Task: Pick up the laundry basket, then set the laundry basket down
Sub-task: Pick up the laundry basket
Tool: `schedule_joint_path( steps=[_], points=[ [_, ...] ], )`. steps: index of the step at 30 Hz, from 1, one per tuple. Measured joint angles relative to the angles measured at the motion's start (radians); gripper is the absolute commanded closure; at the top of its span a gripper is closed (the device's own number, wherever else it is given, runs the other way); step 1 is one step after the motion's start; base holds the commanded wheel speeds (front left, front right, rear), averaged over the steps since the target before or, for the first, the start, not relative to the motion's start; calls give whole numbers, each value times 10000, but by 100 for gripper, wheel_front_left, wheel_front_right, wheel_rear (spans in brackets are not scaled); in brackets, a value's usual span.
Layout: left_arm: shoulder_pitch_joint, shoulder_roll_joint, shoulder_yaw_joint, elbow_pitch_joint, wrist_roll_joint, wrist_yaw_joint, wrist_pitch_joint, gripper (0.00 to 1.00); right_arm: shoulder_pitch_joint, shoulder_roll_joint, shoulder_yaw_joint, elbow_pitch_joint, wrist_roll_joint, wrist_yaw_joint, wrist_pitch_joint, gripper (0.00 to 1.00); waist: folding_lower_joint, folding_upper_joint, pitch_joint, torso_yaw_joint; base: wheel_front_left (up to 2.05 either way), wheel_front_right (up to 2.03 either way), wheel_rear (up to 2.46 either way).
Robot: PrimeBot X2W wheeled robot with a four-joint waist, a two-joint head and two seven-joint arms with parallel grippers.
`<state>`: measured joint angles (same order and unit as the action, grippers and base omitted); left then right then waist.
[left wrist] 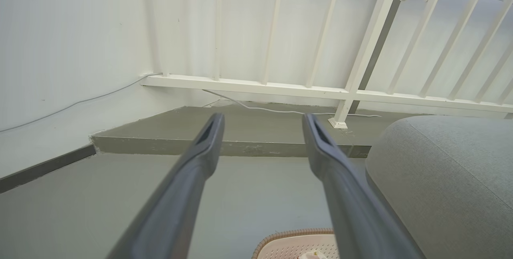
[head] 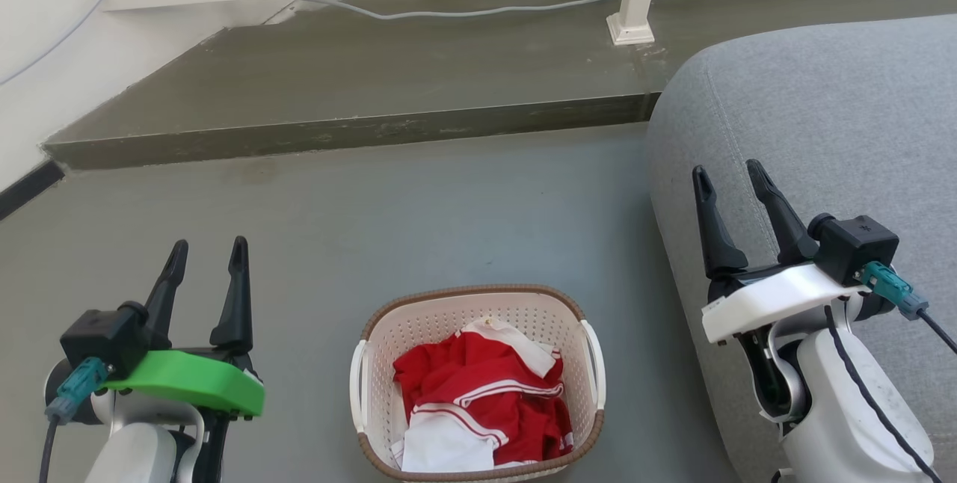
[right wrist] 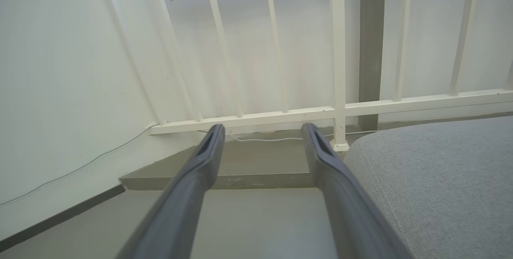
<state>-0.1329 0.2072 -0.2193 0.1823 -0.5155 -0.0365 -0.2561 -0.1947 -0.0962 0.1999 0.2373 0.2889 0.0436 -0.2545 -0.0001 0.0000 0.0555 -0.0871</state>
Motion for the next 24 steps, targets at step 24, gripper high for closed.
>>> schedule_joint_path(
  steps=[24],
  points=[
    [-220, 159, -460, 692, -12, -616, 180, 0, 171, 284, -44, 986, 111, -17, 0, 0, 0, 0, 2268, -2, 0, 0, 0]
  ],
)
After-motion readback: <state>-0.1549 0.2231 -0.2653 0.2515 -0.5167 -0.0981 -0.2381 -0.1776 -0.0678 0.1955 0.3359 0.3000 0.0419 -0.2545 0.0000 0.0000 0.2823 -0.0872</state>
